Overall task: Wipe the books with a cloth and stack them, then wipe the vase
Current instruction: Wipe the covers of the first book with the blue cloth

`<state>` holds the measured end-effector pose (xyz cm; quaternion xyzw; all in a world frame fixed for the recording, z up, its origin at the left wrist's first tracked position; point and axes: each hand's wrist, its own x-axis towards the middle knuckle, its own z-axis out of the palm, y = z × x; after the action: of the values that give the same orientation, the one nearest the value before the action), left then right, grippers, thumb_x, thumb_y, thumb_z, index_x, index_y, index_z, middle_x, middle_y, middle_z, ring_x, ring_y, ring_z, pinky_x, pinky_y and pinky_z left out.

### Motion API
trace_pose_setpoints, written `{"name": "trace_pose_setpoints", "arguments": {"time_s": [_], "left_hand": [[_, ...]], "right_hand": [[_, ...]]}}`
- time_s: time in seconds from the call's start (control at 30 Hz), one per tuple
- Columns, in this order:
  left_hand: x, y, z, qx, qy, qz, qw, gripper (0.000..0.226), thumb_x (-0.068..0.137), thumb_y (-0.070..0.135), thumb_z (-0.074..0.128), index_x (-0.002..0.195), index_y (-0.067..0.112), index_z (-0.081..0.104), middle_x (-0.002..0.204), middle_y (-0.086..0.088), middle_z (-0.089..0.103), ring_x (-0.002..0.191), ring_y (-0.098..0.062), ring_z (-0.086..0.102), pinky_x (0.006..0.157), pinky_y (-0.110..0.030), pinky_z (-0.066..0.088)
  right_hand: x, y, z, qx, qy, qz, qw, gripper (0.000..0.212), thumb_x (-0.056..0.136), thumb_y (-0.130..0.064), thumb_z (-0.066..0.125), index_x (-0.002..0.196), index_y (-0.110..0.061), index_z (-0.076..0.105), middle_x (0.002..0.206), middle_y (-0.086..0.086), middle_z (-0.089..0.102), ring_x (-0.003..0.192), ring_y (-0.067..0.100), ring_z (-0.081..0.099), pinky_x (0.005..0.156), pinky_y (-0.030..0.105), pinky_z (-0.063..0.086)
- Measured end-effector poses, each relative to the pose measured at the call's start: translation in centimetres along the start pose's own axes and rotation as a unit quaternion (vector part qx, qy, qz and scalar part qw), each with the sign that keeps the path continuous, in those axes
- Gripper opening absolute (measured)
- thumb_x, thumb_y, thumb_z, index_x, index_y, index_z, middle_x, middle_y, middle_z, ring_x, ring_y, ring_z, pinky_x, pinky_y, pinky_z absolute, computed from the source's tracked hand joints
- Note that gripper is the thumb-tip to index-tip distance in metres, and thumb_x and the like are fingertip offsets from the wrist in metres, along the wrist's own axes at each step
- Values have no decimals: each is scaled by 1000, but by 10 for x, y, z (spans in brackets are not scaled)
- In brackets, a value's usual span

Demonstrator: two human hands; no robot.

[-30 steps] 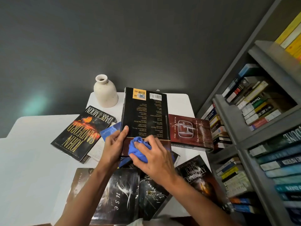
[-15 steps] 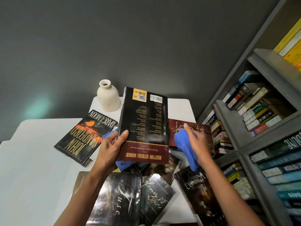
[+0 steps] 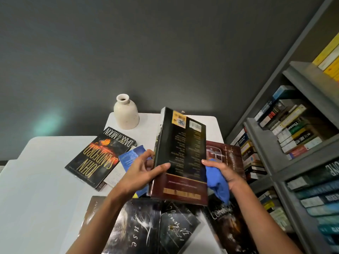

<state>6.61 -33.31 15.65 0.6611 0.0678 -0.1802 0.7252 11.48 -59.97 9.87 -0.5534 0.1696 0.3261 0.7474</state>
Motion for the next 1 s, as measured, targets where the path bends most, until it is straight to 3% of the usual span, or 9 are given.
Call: {"name": "trace_pose_setpoints", "arguments": {"time_s": [0.13, 0.27, 0.37, 0.47, 0.6, 0.67, 0.8, 0.93, 1.0], "left_hand": [[30, 22, -13, -5, -14, -49, 999, 49, 73, 57, 74, 92, 13, 63, 89, -7, 67, 81, -18, 62, 63, -30, 53], [69, 38, -21, 51, -1, -78, 996, 49, 90, 52, 57, 108, 9, 72, 91, -12, 71, 78, -19, 65, 45, -29, 51], [92, 31, -18, 57, 32, -80, 995, 42, 92, 41, 59, 98, 1, 69, 83, -6, 71, 69, -14, 66, 41, -26, 50], [103, 27, -10, 42, 97, -38, 994, 29, 92, 35, 62, 87, 7, 60, 73, -6, 63, 51, -7, 59, 38, -22, 45], [107, 28, 3, 60, 195, 101, 974, 30, 92, 33, 65, 94, 4, 57, 75, -10, 71, 56, -12, 66, 46, -31, 54], [107, 34, 13, 192, 250, 211, 925, 35, 89, 40, 67, 91, 7, 56, 73, -3, 68, 63, -15, 64, 58, -35, 53], [102, 57, 49, 374, 268, 379, 803, 34, 87, 43, 63, 89, 12, 50, 63, 8, 53, 57, -18, 51, 53, -33, 40], [104, 53, 71, 527, 179, 485, 675, 27, 85, 39, 51, 104, 19, 47, 80, 0, 58, 73, -23, 55, 44, -31, 43], [105, 44, 79, 577, 148, 509, 621, 29, 84, 36, 50, 107, 18, 45, 84, 1, 58, 75, -20, 53, 41, -27, 37]], "right_hand": [[-4, -17, -11, 17, -34, 7, 999, 39, 67, -16, 80, 99, 3, 70, 100, 21, 70, 83, 33, 69, 80, 37, 56], [0, -29, -12, -27, -35, 14, 999, 34, 66, -17, 79, 93, 2, 72, 96, 19, 71, 80, 30, 70, 77, 35, 57], [7, -36, -14, -72, -1, 2, 997, 51, 69, -27, 81, 110, -1, 66, 109, 19, 69, 95, 33, 68, 87, 36, 53], [9, -44, -22, -117, 54, -31, 991, 45, 81, -40, 70, 109, -5, 69, 103, 13, 72, 97, 27, 69, 85, 30, 52], [7, -46, -50, -130, 201, -87, 967, 49, 64, -52, 76, 78, -6, 68, 72, 6, 70, 59, 11, 66, 55, 18, 48], [6, -54, -53, -99, 186, -58, 976, 66, 58, -64, 75, 83, -4, 68, 72, 8, 70, 59, 14, 65, 56, 24, 48], [5, -103, -14, -14, -12, 1, 1000, 97, 69, -81, 47, 106, 7, 63, 108, 26, 63, 91, 29, 66, 86, 38, 52], [-2, -150, 6, 3, -47, -17, 999, 73, 62, -81, 59, 82, -11, 63, 89, 19, 61, 80, 29, 60, 89, 34, 47], [1, -147, 0, -31, -44, 18, 998, 70, 66, -74, 67, 94, -9, 66, 94, 24, 59, 87, 34, 58, 93, 38, 46]]}}
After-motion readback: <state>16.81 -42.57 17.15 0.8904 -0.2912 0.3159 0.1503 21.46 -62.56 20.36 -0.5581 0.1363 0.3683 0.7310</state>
